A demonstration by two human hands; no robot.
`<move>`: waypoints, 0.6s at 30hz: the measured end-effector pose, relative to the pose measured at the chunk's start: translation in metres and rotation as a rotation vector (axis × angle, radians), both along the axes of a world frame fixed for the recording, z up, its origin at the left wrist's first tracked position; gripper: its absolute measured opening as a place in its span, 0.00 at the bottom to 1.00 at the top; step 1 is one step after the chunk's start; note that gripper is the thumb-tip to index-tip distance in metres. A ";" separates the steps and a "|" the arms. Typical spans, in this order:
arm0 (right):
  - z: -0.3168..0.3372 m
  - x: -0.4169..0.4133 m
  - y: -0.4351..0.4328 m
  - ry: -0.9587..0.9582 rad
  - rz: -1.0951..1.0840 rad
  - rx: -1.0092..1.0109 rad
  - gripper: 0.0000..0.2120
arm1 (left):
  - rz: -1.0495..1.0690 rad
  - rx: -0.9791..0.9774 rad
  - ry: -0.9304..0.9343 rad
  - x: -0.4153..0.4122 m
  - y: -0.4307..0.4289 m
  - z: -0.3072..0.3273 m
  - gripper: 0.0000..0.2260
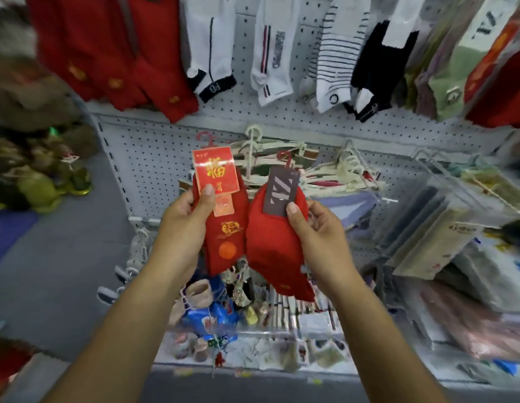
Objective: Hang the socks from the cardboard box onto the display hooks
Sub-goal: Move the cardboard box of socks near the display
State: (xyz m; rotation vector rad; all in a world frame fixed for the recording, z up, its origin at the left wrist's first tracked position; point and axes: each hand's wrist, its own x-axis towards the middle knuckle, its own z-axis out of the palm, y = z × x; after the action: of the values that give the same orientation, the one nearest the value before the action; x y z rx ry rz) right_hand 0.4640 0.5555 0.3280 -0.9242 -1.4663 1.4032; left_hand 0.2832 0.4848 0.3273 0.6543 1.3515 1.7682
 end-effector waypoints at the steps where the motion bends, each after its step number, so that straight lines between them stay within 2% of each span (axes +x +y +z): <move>1: 0.004 -0.011 0.007 -0.005 0.048 0.001 0.07 | 0.053 0.012 0.002 -0.009 -0.002 0.002 0.09; 6: 0.031 -0.083 0.034 0.080 0.243 -0.064 0.09 | 0.258 0.052 0.053 -0.068 -0.017 0.014 0.07; 10: 0.059 -0.150 0.054 0.112 0.367 -0.218 0.13 | 0.288 0.038 0.113 -0.126 -0.018 0.030 0.09; 14: 0.085 -0.210 0.073 0.177 0.366 -0.325 0.10 | 0.219 0.020 0.158 -0.183 -0.007 0.046 0.13; 18: 0.098 -0.264 0.087 0.200 0.321 -0.305 0.10 | 0.021 0.035 0.083 -0.216 0.014 0.061 0.16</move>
State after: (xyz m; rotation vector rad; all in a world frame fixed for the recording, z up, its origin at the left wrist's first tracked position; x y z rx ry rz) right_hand 0.2005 0.6425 0.4265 -0.7230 -1.3104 1.9377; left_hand 0.0676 0.4991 0.3883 0.7424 1.3911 1.8021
